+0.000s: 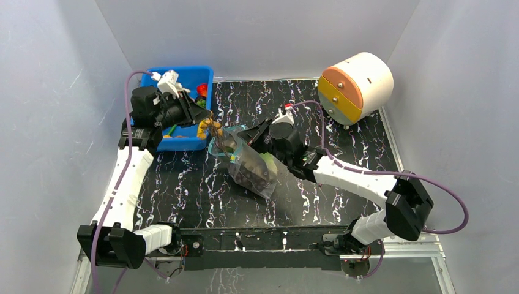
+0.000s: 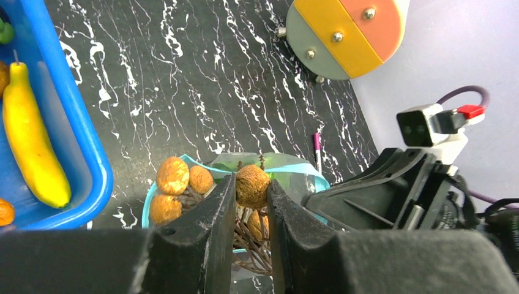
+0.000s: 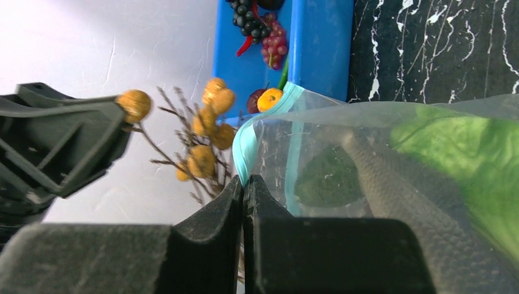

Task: Place the food in the zip-top bag and seal the zipper
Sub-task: Place the fake fruit in the zipper food storage bag.

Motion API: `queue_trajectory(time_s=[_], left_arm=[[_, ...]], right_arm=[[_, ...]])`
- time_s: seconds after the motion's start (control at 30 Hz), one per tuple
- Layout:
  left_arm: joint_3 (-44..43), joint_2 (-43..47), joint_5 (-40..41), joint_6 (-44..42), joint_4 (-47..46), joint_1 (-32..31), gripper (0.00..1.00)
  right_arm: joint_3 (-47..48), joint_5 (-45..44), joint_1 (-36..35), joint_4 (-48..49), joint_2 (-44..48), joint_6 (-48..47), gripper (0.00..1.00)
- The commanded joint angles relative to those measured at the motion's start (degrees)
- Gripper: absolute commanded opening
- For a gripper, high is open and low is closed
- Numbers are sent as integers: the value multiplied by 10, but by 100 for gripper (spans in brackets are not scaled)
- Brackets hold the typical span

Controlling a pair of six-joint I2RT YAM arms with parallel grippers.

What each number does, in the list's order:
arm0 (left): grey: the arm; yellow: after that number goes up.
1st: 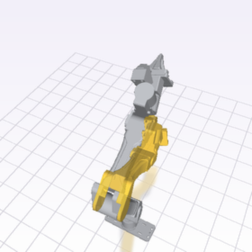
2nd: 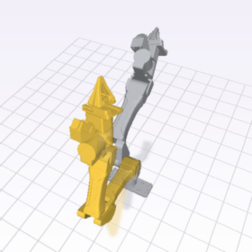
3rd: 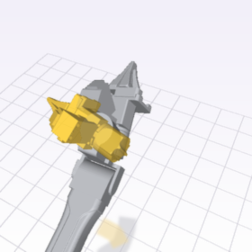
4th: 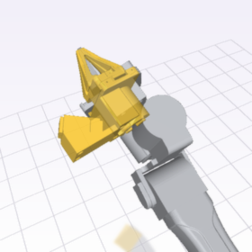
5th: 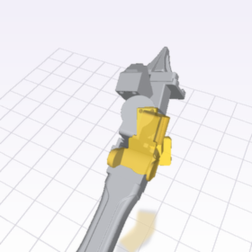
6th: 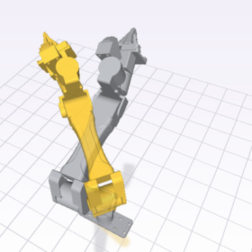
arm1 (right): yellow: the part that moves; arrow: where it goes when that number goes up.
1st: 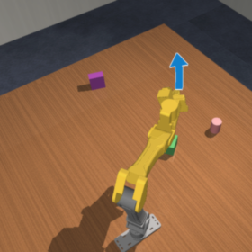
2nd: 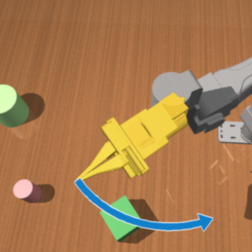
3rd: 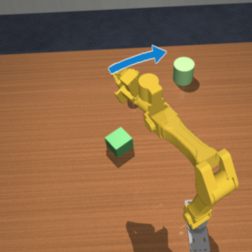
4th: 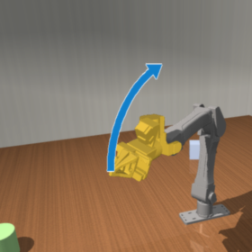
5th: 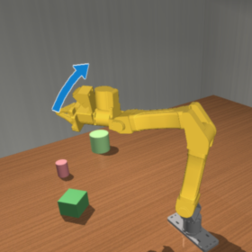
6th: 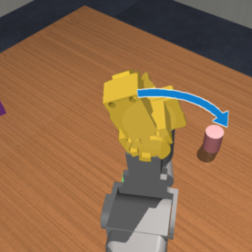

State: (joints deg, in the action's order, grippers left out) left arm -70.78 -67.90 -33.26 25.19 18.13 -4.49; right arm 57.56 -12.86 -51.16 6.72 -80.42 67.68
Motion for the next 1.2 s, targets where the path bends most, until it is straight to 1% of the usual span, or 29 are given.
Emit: queue_trajectory(time_s=[0.0, 0.07, 0.17, 0.23, 0.4, 0.47, 0.57, 0.73, 0.87, 1.0, 1.1, 1.17], left_arm=[[55, 18, -7, -1, -73, -3, 6], [71, 15, -8, 7, -100, -3, 5], [74, 13, 5, 7, -111, -3, 5], [66, 11, 26, -4, -100, -3, 6], [15, -1, 97, -42, -52, -3, 6], [11, -1, 101, -47, -54, -3, 5], [29, 1, 84, -31, -86, -4, 5], [93, -1, 52, -1, -174, -3, 4], [135, 6, 29, 10, -207, -3, 4], [183, 22, -24, 65, -255, -7, 5], [219, 32, -59, 119, -295, -8, 6], [230, 41, -69, 140, -292, -9, 6]], right_arm=[[51, 7, -1, 70, -3, 11, 0], [49, 21, -1, 74, -8, 7, 0], [42, 39, 0, 73, -11, 7, 0], [31, 43, -1, 77, -8, 10, 0], [13, 46, -1, 83, 1, 9, 0], [9, 45, -1, 86, 5, 10, 0], [10, 46, -1, 89, 4, 9, 0], [18, 54, -1, 89, -3, 10, 0], [19, 51, -1, 89, -3, 11, 0], [20, 20, 0, 87, -6, 11, 0], [22, 14, 1, 92, -12, 16, 0], [27, 14, 1, 92, -16, 17, 0]])
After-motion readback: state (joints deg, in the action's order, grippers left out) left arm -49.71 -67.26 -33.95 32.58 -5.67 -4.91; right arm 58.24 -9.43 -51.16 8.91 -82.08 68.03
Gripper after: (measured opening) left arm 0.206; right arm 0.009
